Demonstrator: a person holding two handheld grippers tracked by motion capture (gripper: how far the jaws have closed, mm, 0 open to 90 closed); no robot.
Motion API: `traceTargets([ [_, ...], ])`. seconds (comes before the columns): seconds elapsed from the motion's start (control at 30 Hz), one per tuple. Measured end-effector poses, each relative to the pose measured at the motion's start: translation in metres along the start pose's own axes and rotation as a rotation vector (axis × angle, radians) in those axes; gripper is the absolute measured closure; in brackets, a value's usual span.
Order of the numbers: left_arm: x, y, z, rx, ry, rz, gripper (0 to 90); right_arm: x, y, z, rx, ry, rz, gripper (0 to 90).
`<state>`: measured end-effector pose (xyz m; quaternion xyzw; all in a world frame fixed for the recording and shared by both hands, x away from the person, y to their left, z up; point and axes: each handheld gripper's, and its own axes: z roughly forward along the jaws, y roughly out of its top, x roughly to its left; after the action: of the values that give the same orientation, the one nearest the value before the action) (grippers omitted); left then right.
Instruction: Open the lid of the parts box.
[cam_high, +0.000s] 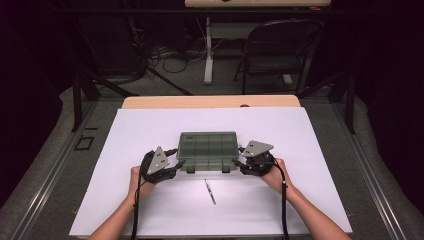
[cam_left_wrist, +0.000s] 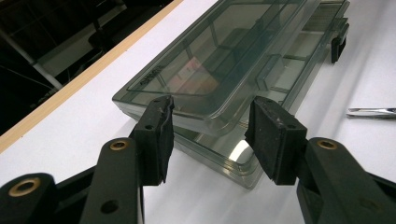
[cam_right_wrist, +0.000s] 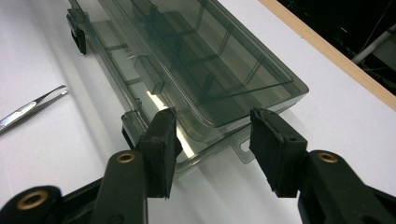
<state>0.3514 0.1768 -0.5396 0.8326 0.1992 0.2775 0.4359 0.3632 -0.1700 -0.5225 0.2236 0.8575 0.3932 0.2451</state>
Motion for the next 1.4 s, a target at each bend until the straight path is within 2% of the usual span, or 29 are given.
traceTargets([
  [0.73,0.003,0.007,-0.002,0.001,-0.002,-0.071,51.8,0.000,0.001,-0.004,-0.030,-0.027,0.002,57.4],
  [1.1,0.005,0.010,-0.004,-0.003,0.006,-0.080,52.8,0.001,0.003,-0.005,-0.038,-0.054,0.002,59.7],
  [1.4,0.008,0.015,-0.005,0.019,0.009,-0.069,54.4,-0.001,0.006,-0.007,-0.045,-0.059,0.011,60.8],
])
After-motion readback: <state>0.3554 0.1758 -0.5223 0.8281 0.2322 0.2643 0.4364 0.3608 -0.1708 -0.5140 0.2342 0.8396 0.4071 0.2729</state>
